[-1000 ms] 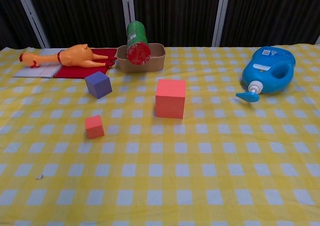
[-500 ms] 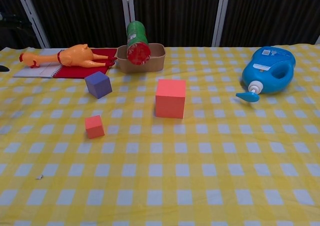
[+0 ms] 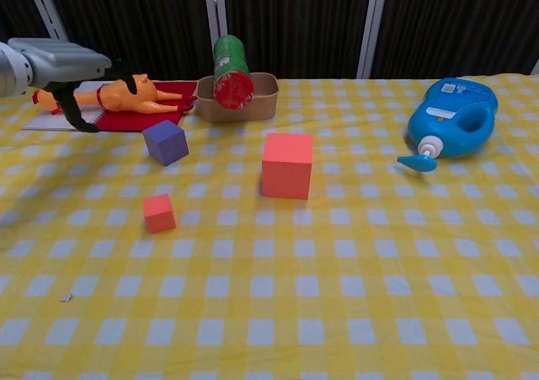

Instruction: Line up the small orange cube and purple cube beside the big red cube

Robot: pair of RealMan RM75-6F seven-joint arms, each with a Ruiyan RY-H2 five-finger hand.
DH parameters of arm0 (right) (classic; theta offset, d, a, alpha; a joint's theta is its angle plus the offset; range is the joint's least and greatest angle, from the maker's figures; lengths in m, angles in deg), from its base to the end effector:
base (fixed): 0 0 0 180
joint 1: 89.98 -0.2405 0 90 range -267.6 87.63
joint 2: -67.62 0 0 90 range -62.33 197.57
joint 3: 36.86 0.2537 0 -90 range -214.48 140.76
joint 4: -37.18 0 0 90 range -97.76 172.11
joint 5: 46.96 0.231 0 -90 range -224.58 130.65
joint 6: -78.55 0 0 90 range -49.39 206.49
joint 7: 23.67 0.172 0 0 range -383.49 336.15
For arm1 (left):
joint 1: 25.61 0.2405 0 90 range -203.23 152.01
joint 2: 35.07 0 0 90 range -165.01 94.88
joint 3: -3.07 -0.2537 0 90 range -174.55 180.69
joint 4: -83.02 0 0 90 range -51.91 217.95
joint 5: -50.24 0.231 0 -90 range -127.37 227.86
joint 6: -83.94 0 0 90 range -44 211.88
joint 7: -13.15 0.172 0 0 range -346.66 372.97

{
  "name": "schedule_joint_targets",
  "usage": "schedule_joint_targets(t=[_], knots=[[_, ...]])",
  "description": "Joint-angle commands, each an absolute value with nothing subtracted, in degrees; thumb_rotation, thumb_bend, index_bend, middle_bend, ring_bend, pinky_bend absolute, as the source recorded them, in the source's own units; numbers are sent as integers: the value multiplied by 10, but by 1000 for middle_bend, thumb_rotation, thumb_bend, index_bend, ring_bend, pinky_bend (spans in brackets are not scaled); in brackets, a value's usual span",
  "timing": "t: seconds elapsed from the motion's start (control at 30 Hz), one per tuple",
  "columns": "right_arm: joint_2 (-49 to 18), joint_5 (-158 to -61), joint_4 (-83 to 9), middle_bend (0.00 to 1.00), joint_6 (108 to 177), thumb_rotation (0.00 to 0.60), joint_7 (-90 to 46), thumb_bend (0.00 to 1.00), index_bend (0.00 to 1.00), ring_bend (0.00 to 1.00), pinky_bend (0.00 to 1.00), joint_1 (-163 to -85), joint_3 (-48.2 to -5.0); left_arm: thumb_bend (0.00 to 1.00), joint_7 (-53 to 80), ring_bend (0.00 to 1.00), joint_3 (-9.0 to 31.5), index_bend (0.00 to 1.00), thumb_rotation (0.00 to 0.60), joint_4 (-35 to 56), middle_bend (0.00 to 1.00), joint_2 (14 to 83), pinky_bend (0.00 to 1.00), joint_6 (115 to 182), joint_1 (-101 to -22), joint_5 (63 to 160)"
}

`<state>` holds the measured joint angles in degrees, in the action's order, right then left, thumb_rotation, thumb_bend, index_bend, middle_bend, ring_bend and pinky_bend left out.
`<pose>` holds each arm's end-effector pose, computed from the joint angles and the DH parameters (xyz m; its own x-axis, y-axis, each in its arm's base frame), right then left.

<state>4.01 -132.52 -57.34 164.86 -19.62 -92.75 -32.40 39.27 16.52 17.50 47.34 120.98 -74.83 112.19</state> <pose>-0.3140 -0.2049 0.1461 0.3003 0.0329 0.9533 -0.9538 0.0239 0.2996 -0.1935 0.4727 0.0174 0.7672 0.1930 0.6117 0.6368 -0.3441 -0.6900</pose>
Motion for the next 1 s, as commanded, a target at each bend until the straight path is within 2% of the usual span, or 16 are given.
schedule_joint_targets(t=[0.03, 0.43, 0.77, 1.0], knots=[[41, -1324, -574, 0, 1648, 600, -194, 367, 0, 0, 11, -927, -324, 305, 397, 0, 161, 176, 600, 207, 0, 502, 50, 1185, -777, 1113], [46, -1317, -577, 0, 1648, 600, -185, 367, 0, 0, 11, -925, -322, 278, 401, 0, 145, 181, 600, 284, 0, 568, 50, 1153, -831, 1108], [49, -1314, -579, 0, 1650, 600, -180, 367, 0, 0, 11, -922, -321, 289, 399, 0, 132, 367, 600, 327, 0, 597, 50, 1149, -846, 1105], [47, -1320, -577, 0, 1655, 600, -182, 367, 0, 0, 10, -921, -322, 316, 399, 0, 130, 424, 600, 321, 0, 594, 50, 1164, -841, 1094]])
